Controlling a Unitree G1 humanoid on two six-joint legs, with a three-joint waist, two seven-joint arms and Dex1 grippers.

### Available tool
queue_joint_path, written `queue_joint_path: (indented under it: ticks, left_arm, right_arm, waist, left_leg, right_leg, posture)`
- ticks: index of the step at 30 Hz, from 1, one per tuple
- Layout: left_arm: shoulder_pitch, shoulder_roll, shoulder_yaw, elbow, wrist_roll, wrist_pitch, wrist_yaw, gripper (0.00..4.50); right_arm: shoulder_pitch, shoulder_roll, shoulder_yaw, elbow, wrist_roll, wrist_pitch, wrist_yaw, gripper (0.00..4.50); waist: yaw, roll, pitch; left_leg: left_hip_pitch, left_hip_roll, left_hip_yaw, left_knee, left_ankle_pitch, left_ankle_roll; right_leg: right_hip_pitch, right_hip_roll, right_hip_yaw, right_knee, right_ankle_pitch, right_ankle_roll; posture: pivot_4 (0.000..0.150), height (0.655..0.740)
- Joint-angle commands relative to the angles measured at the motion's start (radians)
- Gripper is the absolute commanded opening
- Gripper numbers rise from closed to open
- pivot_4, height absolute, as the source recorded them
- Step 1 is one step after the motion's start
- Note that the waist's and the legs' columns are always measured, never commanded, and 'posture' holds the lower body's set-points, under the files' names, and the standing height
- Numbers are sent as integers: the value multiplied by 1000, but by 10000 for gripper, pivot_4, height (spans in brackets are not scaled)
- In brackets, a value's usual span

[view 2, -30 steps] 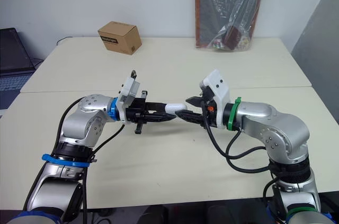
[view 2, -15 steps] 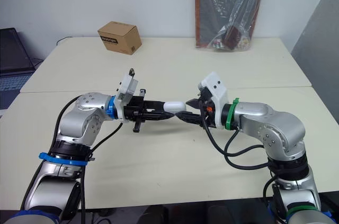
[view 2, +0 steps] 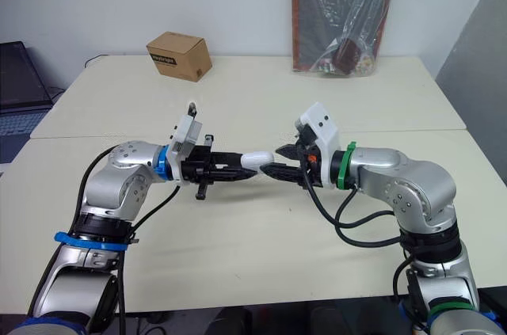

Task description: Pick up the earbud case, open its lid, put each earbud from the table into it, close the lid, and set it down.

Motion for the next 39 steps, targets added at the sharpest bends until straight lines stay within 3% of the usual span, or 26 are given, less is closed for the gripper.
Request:
queue_joint_path:
  ticks: [1, 9, 13, 18, 22, 26, 39]
  left_arm:
    - [11, -1, -19, -54, -13, -22, -40, 7753]
    - [17, -4, -16, -59, -14, -20, -32, 7753]
    - [-3, -9, 3, -16, 1, -35, 5, 7753]
    - [-39, -2, 14, 49, 18, -66, 13, 7753]
    - [-54, -3, 5, 74, 39, -86, 22, 7753]
    - [-61, -12, 8, 97, 38, -84, 28, 7753]
    - [-51, -11, 19, 77, 25, -78, 36, 7753]
  right_arm:
    - [-36, -9, -46, 7, -16, -34, -20, 27937]
    - [-47, -10, -45, 18, -13, -38, -6, 27937]
    - [-41, -37, -86, -31, 64, -3, 48, 27937]
    - [-63, -150, -142, -31, 138, 71, 94, 27937]
    - [-86, -286, -48, -36, 75, 95, 108, 27937]
    - [-107, -379, 148, -3, -68, 82, 90, 27937]
    - [113, -181, 199, 43, -267, 4, -89, 27937]
  waist:
    - [0, 0, 0]
    - [0, 0, 0]
    - [0, 0, 0]
    - [0, 0, 0]
    - [0, 0, 0]
    - [-1, 0, 0]
    - [0, 0, 0]
  left_leg:
    - [0, 0, 0, 0, 0, 0]
    - [0, 0, 0, 0, 0, 0]
    - [0, 0, 0, 0, 0, 0]
    - [0, 0, 0, 0, 0, 0]
    - [0, 0, 0, 0, 0, 0]
    - [0, 0, 0, -1, 0, 0]
    - [-1, 0, 1, 0, 0, 0]
  right_leg:
    - [0, 0, 0, 0, 0, 0]
    - [0, 0, 0, 0, 0, 0]
    - [0, 0, 0, 0, 0, 0]
    - [0, 0, 0, 0, 0, 0]
    - [0, 0, 0, -1, 0, 0]
    - [0, 0, 0, -1, 0, 0]
    - [0, 0, 0, -1, 0, 0]
  posture:
    - [1500, 7400]
    - [1500, 7400]
    - [1500, 7400]
    - [1500, 7400]
    - [1500, 7400]
    - [1500, 7400]
    - [1500, 7400]
